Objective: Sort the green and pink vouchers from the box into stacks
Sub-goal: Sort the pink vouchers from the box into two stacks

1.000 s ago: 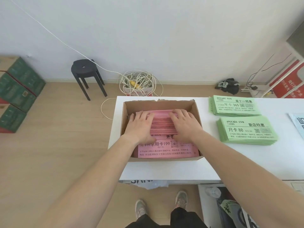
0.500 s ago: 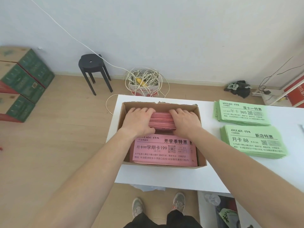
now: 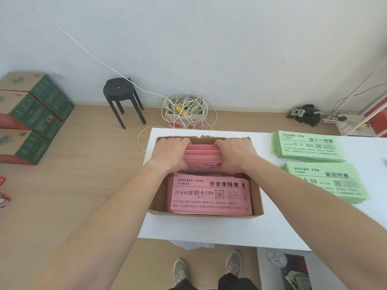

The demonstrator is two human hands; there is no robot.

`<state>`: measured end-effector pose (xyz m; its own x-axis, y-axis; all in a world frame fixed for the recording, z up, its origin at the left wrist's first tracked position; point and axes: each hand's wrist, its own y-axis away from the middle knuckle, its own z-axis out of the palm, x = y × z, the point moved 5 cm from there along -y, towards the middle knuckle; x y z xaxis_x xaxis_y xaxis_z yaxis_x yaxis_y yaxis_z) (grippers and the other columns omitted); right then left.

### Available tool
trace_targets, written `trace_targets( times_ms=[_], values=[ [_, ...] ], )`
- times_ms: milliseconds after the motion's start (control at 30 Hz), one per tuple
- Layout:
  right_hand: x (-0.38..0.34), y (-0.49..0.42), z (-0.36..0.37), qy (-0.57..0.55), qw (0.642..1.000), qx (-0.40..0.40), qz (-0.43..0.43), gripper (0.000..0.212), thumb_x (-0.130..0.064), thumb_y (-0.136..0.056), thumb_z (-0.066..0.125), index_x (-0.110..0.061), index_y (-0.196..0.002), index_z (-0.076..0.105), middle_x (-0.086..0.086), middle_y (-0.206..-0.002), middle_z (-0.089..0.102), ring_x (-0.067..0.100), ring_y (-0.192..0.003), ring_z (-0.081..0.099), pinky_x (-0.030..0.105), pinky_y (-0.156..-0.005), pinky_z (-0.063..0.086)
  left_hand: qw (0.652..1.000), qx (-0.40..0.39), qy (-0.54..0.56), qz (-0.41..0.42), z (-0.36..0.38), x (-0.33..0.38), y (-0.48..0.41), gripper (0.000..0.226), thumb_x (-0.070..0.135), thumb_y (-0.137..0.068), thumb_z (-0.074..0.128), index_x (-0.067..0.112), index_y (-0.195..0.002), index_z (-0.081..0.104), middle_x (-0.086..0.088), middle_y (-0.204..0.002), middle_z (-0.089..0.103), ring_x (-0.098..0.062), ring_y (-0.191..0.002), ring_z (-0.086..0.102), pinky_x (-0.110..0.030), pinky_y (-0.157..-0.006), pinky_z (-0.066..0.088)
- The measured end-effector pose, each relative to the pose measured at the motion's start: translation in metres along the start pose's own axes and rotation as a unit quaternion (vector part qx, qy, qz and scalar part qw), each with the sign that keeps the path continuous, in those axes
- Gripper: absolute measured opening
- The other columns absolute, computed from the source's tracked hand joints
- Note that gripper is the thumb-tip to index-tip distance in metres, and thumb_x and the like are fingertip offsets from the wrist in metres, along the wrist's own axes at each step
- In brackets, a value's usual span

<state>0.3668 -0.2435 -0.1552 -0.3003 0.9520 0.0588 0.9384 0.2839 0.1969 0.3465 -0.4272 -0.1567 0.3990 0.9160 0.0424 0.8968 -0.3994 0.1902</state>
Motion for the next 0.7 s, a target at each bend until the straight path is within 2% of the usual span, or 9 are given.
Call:
trace_targets(
  times_ms=[67,200,300,433,567,700],
  values=[
    [-0.002,0.005,-0.018,0.003,1.0,-0.002,0.004,0.046,-0.048,-0.069,0.069,-0.029,-0.108,0.053,-0.004,-0.095,0.067,0.027,-0.086,0.064,0.035,-0.071,0.05,1.0,0.013,0.006,0.002,-0.015,-0.002,0.006,0.059,0.05,-0.068,0.07,0.031,-0.121,0.055,0.007,-0.11,0.067,-0.021,-0.101,0.064,-0.036,-0.085,0.05],
    [-0.002,0.019,-0.062,0.004,1.0,0.028,0.012,0.045,-0.052,-0.071,0.07,-0.03,-0.107,0.055,-0.006,-0.092,0.066,0.026,-0.079,0.058,0.032,-0.065,0.042,0.998,0.056,0.019,0.02,-0.052,-0.004,0.016,0.054,0.052,-0.064,0.07,0.035,-0.114,0.058,0.011,-0.102,0.068,-0.019,-0.095,0.066,-0.033,-0.074,0.049],
    [0.002,0.035,-0.09,0.007,0.998,0.053,0.031,0.044,-0.049,-0.071,0.07,-0.031,-0.109,0.056,-0.008,-0.086,0.061,0.025,-0.087,0.063,0.031,-0.065,0.039,0.995,0.082,0.024,0.046,-0.083,0.001,0.021,0.054,0.049,-0.065,0.073,0.036,-0.115,0.059,0.012,-0.1,0.069,-0.019,-0.094,0.066,-0.031,-0.073,0.049],
    [0.018,0.064,-0.115,0.009,0.995,0.066,0.08,0.046,-0.051,-0.068,0.07,-0.031,-0.105,0.053,-0.004,-0.089,0.063,0.027,-0.085,0.062,0.032,-0.064,0.038,0.991,0.1,0.032,0.079,-0.116,0.024,0.021,0.054,0.046,-0.064,0.075,0.034,-0.115,0.061,0.01,-0.101,0.07,-0.021,-0.097,0.066,-0.032,-0.075,0.049],
    [0.041,0.107,-0.13,0.02,0.988,0.067,0.136,0.046,-0.049,-0.067,0.069,-0.031,-0.107,0.054,-0.007,-0.083,0.055,0.025,-0.077,0.056,0.032,-0.063,0.036,0.985,0.112,0.016,0.132,-0.139,0.067,0.023,0.062,0.046,-0.065,0.077,0.033,-0.124,0.061,0.006,-0.108,0.072,-0.024,-0.101,0.067,-0.031,-0.077,0.05],
    [0.075,0.159,-0.133,0.03,0.981,0.072,0.178,0.047,-0.05,-0.067,0.069,-0.033,-0.109,0.055,-0.008,-0.084,0.058,0.024,-0.08,0.058,0.032,-0.063,0.038,0.975,0.122,0.026,0.183,-0.151,0.125,0.027,0.061,0.044,-0.065,0.079,0.035,-0.123,0.061,0.008,-0.105,0.071,-0.021,-0.098,0.066,-0.03,-0.074,0.047]
  ],
)
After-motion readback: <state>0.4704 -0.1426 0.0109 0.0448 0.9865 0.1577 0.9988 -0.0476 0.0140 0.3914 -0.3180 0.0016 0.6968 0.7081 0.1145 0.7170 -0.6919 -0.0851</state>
